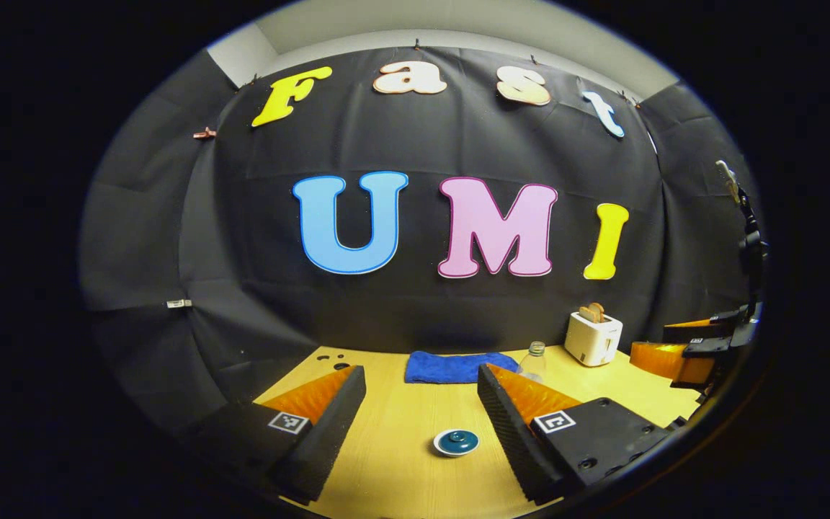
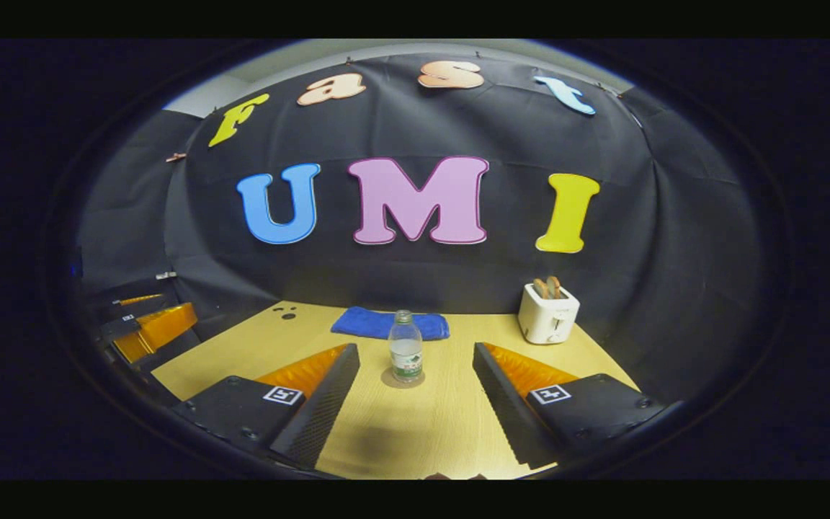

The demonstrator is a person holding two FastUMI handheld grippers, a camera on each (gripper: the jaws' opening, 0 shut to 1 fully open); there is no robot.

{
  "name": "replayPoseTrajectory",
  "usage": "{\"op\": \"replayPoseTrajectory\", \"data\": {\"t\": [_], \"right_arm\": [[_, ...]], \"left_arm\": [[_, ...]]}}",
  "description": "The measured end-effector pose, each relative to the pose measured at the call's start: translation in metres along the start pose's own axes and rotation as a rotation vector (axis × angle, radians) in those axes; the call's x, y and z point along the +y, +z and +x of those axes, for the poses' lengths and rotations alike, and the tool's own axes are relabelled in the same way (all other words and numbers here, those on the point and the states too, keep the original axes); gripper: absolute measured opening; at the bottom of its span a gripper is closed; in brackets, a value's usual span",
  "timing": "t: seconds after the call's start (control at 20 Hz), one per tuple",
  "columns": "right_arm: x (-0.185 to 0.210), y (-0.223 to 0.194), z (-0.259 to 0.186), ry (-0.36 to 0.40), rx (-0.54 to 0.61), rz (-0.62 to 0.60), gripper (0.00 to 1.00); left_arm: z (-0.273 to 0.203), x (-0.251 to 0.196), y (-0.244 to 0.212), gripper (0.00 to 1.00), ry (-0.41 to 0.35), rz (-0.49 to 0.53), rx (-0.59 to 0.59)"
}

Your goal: Open the teacup lid with one hand, grasp the water bottle and pour water into the teacup with the other hand; after pouring, place the water bottle on the coaster and then close the teacup lid.

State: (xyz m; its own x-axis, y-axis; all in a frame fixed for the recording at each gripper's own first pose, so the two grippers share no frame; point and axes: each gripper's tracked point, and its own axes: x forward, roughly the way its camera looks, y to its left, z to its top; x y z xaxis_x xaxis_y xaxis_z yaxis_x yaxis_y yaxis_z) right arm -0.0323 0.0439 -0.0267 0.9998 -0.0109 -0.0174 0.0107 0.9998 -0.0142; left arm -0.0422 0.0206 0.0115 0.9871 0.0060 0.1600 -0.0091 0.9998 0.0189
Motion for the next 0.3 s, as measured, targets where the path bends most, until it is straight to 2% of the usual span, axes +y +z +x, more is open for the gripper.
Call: {"op": "replayPoseTrajectory", "data": {"t": [0.3], "right_arm": [[-0.0034,0.0007,-0.0043,-0.016,0.014,0.011,0.98]], "left_arm": [[0.0005,-0.0084,0.0016,0.98,-0.049,0.018,-0.018]]}}
